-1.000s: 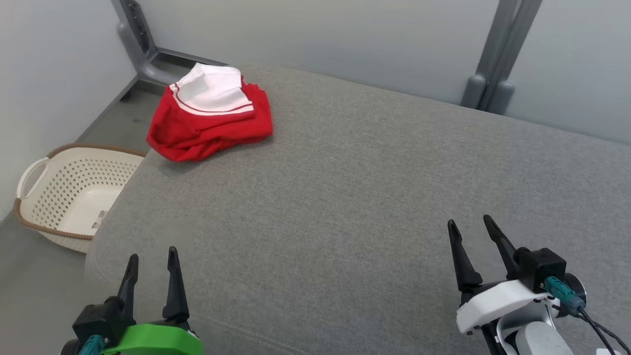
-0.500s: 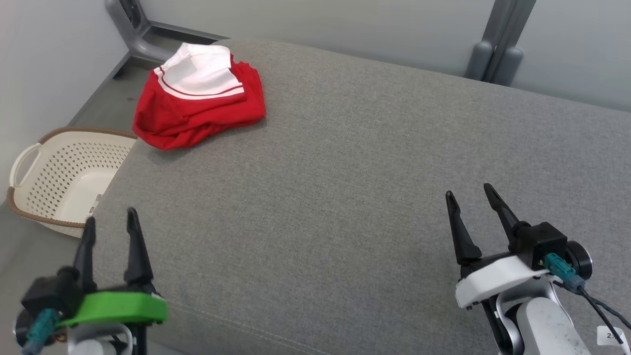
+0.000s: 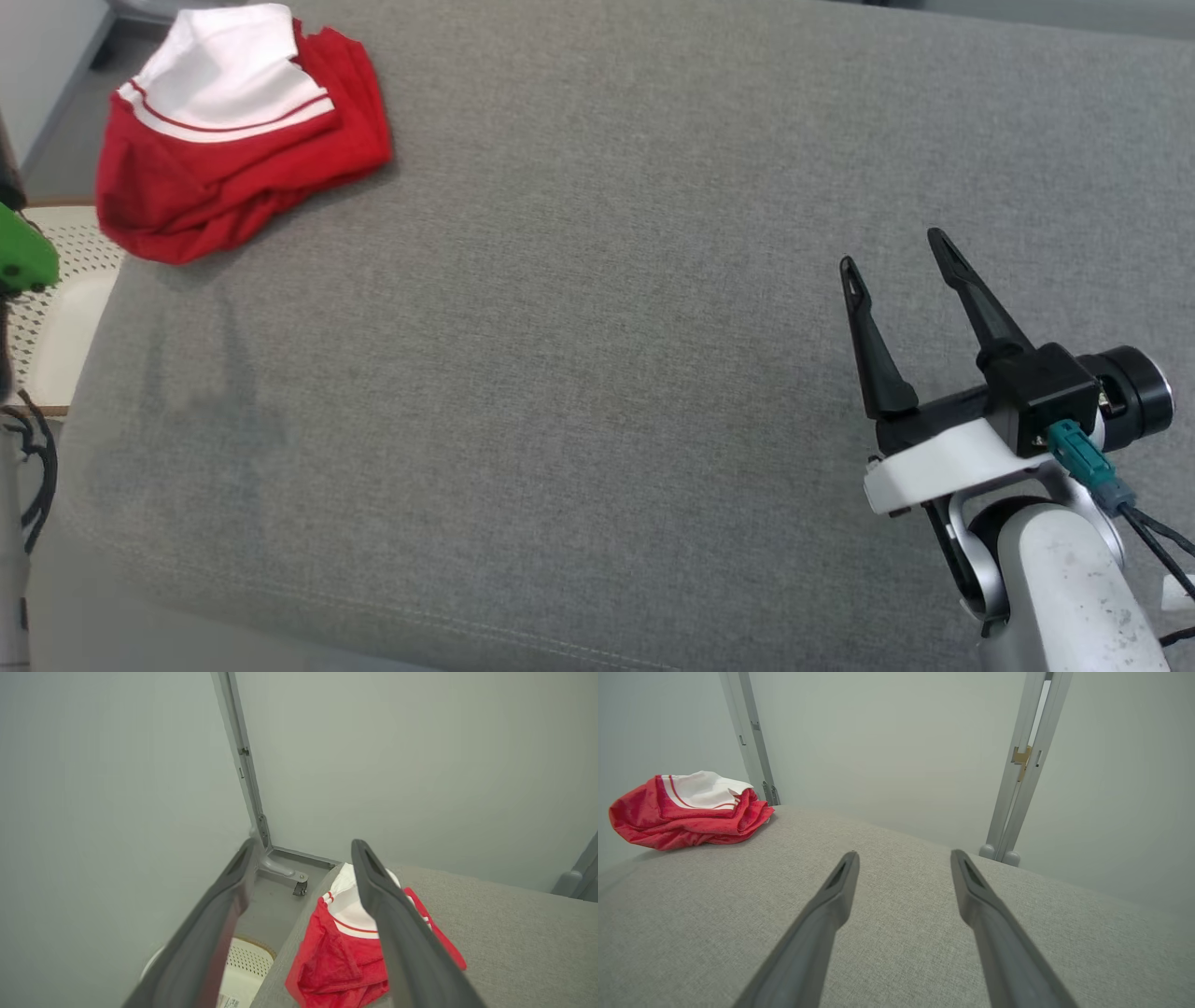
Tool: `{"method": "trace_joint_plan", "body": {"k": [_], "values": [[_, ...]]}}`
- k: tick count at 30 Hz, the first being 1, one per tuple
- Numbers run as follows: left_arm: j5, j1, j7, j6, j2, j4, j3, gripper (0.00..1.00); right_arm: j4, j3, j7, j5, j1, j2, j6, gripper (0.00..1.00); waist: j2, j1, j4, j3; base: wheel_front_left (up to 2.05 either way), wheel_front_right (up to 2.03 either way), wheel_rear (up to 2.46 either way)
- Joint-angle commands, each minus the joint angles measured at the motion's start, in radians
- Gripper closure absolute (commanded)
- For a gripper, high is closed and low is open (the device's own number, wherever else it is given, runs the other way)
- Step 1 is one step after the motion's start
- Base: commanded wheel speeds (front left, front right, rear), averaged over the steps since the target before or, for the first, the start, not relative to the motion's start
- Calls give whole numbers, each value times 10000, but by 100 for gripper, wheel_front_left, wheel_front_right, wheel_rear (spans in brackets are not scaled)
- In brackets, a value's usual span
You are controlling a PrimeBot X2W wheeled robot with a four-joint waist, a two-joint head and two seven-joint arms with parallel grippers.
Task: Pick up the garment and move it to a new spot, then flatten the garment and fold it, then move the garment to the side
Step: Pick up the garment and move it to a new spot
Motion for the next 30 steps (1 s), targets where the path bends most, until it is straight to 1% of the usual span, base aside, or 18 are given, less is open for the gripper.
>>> {"method": "trace_joint_plan", "body": {"k": [1,4,8,12,16,17,18,19,20,21,24,26,30], "values": [[-70,-409,334,38,146,414,24,0,-241,55,115,-129,-128,-29,-14,0,0,0,-904,1111,0,0,0],[-29,-1003,1103,-42,361,1543,-180,0,-790,53,353,-345,-40,-29,-14,0,0,0,-1174,1579,0,0,0],[-223,-1567,1558,-79,410,2676,-194,0,-1276,-89,547,-520,59,-28,-14,0,0,0,-1378,2096,0,0,0],[-264,-1816,1820,182,510,3513,-158,0,-1520,-132,482,-522,25,-26,-14,0,0,0,-1486,2400,0,0,0],[-130,-1984,1683,585,744,4141,-68,0,-1554,-99,369,-423,-16,-26,-14,0,0,0,-1532,2518,0,0,0],[-97,-2002,1646,630,796,4265,-74,20,-1551,-87,338,-387,-35,-26,-14,0,0,0,-1539,2525,0,0,0],[-94,-2041,1630,718,849,4402,-57,51,-1535,-79,293,-361,-60,-26,-14,0,0,0,-1545,2526,0,0,0],[-74,-2090,1586,815,870,4505,-45,60,-1511,-76,279,-354,-85,-26,-14,0,0,0,-1547,2519,0,0,0],[-64,-2142,1539,901,873,4630,-33,79,-1478,-76,250,-327,-105,-26,-14,0,0,0,-1545,2503,0,0,0],[-74,-2163,1560,980,875,4738,-18,100,-1446,-71,211,-299,-115,-26,-14,0,0,0,-1542,2478,0,0,0],[-64,-2159,1552,1030,905,5018,-72,100,-1319,-35,117,-236,-180,-26,-14,0,0,0,-1550,2373,0,0,0],[-41,-2148,1355,1097,925,5077,-75,100,-1226,-24,42,-172,-185,-27,-14,0,0,0,-1565,2266,0,0,0],[-84,-2255,997,948,904,5030,-119,100,-1045,-56,-135,-81,-215,-26,-14,0,0,0,-1623,1943,0,0,0]]}}
